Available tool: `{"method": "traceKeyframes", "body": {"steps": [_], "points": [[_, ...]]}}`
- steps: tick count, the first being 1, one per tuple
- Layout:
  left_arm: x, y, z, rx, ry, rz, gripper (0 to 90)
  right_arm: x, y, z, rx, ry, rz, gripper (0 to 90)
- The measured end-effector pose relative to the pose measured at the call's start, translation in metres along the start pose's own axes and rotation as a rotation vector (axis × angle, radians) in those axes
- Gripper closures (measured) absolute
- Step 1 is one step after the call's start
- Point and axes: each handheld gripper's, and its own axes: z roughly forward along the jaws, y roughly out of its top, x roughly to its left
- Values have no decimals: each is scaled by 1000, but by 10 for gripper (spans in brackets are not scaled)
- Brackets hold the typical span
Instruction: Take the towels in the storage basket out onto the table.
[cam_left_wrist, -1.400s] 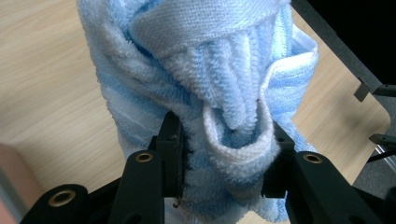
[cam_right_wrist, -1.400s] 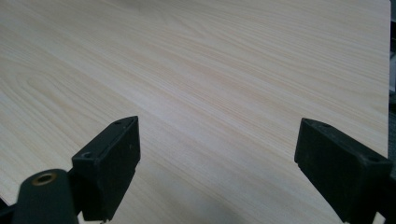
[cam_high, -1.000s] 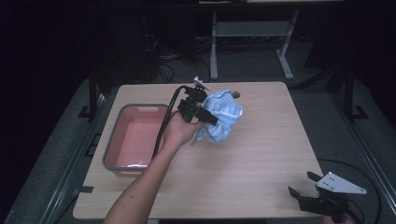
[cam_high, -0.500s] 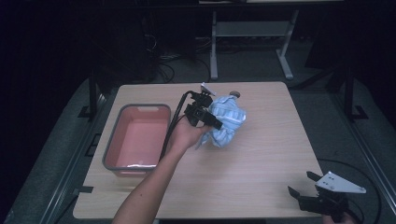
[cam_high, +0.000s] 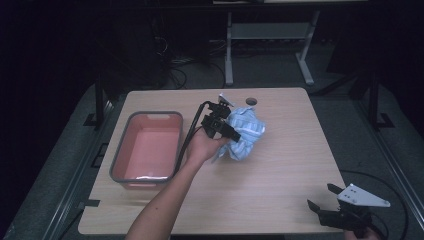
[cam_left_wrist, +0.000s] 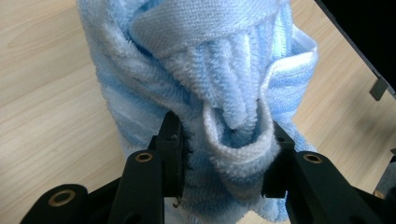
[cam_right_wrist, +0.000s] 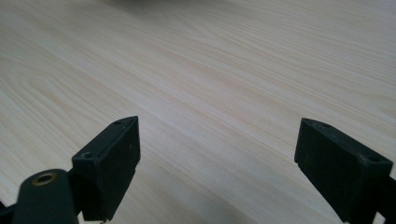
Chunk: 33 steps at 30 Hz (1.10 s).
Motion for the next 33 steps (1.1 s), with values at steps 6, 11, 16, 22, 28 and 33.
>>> {"method": "traceKeyframes", "body": {"steps": [6, 11, 16, 22, 28, 33], "points": [[-1, -1, 9, 0, -6, -10, 598, 0, 0, 1, 2, 2, 1, 137], [1, -4, 18, 1, -12, -25, 597, 0, 0, 0, -1, 0, 2, 137], [3, -7, 27, 2, -16, -46, 594, -1, 0, 1, 0, 0, -3, 137], [7, -10, 33, 9, -16, -61, 592, -1, 0, 1, 2, -1, -2, 137], [11, -15, 41, 21, -11, -63, 590, 0, 0, 2, 5, -1, -1, 137], [12, -16, 45, 17, -11, -72, 587, 0, 0, 2, 5, 0, 0, 137]]}}
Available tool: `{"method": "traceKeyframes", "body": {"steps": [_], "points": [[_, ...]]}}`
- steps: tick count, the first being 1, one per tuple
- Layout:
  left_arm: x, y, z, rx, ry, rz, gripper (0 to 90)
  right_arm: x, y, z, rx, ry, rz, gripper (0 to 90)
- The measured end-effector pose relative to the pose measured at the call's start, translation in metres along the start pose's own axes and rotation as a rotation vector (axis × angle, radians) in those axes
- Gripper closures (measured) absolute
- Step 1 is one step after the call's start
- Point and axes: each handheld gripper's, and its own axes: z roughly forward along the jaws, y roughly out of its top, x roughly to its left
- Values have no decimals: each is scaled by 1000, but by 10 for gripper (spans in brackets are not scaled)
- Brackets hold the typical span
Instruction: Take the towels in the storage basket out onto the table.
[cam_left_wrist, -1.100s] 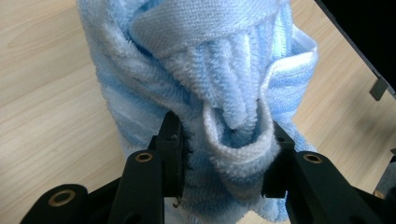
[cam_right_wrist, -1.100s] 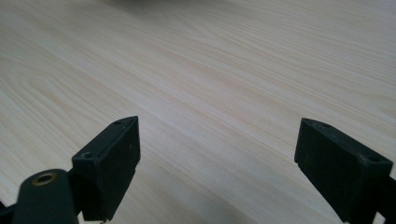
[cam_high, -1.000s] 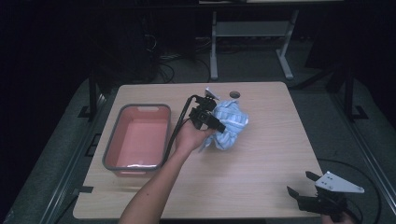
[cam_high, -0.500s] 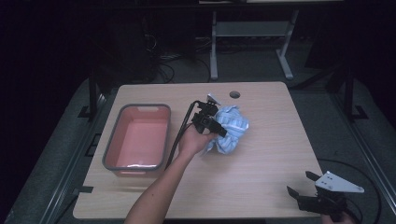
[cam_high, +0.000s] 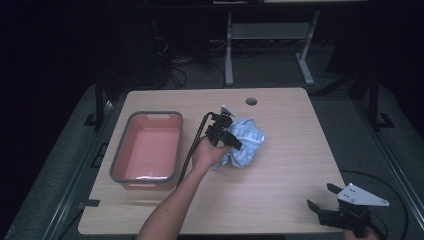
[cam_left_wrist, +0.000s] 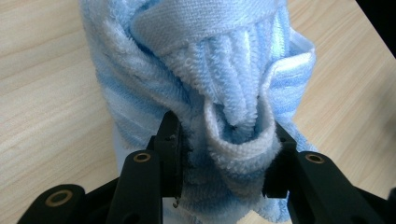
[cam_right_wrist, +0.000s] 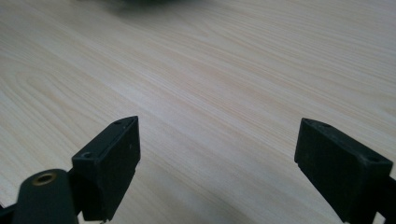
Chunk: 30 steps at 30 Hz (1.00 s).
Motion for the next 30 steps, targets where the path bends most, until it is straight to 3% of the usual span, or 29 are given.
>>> {"method": "traceKeyframes", "body": {"steps": [15, 20, 30], "points": [[5, -8, 14, 19, 1, -5, 570, 0, 0, 0, 0, 1, -10, 137], [4, -10, 18, -2, -3, -24, 562, 1, 1, 1, 3, 2, -11, 137], [4, -14, 23, -3, -6, -23, 497, 1, 1, 0, 1, 1, -10, 136]]}}
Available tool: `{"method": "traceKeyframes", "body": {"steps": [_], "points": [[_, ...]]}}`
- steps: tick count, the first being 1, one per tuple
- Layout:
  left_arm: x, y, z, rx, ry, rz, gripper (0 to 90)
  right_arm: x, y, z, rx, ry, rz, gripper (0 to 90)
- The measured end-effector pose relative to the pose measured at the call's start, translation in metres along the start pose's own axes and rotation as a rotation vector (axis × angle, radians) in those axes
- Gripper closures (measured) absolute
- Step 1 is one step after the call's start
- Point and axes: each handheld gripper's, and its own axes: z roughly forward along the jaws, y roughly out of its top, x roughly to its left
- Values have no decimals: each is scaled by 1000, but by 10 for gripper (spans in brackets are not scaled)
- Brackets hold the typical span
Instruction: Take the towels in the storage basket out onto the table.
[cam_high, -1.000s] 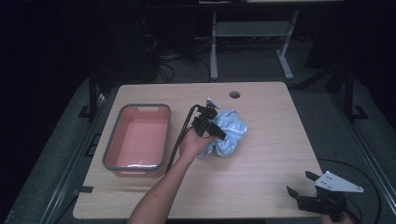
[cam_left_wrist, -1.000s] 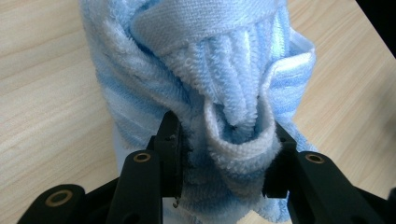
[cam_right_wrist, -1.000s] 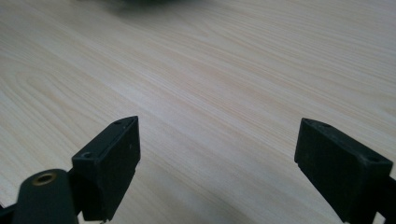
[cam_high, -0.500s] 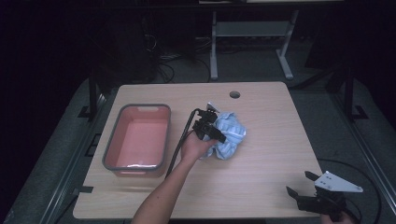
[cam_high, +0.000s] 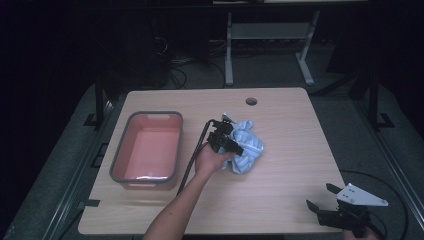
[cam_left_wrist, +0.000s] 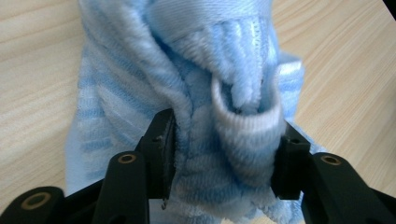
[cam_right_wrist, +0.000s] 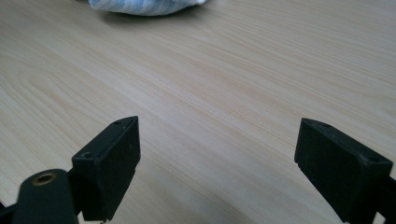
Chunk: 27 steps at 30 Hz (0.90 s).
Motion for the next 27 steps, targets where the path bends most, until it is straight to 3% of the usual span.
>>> {"method": "traceKeyframes", "body": {"steps": [7, 13, 20, 27], "points": [[1, -3, -2, -19, -14, -7, 420, 1, 0, 1, 1, 2, 2, 137], [-2, -8, -12, -73, -34, -4, 339, 1, 1, 1, 3, 1, 0, 137], [-6, -19, -25, -109, -36, 14, 309, 2, 1, 0, 1, 2, 0, 136], [-5, -35, -33, -113, -31, 36, 299, 2, 1, 1, 7, 2, -4, 137]]}}
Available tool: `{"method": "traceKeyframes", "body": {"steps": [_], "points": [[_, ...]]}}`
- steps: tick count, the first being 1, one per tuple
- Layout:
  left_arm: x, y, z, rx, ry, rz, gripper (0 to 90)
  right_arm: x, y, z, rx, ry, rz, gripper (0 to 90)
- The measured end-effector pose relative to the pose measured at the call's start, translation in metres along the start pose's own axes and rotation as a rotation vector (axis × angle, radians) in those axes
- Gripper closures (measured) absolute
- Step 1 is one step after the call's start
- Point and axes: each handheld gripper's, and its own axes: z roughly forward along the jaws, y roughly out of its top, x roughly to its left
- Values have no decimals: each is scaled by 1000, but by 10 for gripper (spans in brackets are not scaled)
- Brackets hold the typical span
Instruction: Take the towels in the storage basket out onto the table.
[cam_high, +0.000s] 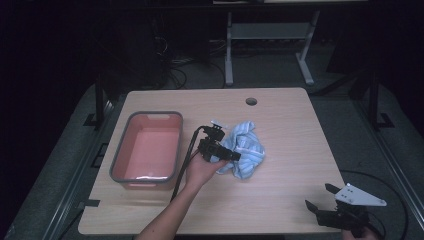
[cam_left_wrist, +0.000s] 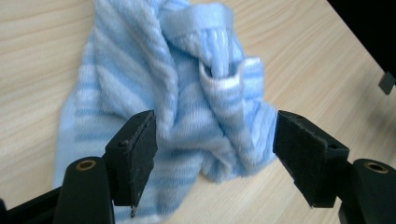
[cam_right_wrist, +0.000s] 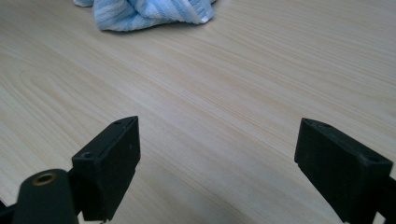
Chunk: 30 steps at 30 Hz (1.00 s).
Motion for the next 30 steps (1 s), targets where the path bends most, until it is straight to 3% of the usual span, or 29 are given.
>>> {"method": "traceKeyframes", "body": {"steps": [4, 9, 22, 30], "points": [[1, -8, -5, -4, -2, 12, 297, 0, 0, 0, -3, 0, -1, 137], [-2, -19, -9, -25, -16, -3, 288, 0, 0, -1, -6, -1, 3, 136], [-9, -42, -17, -32, -38, 31, 272, 0, 0, 0, 0, -2, -1, 137], [-12, -62, -25, -62, -54, 19, 258, 1, 0, -1, 0, -2, 0, 137]]}}
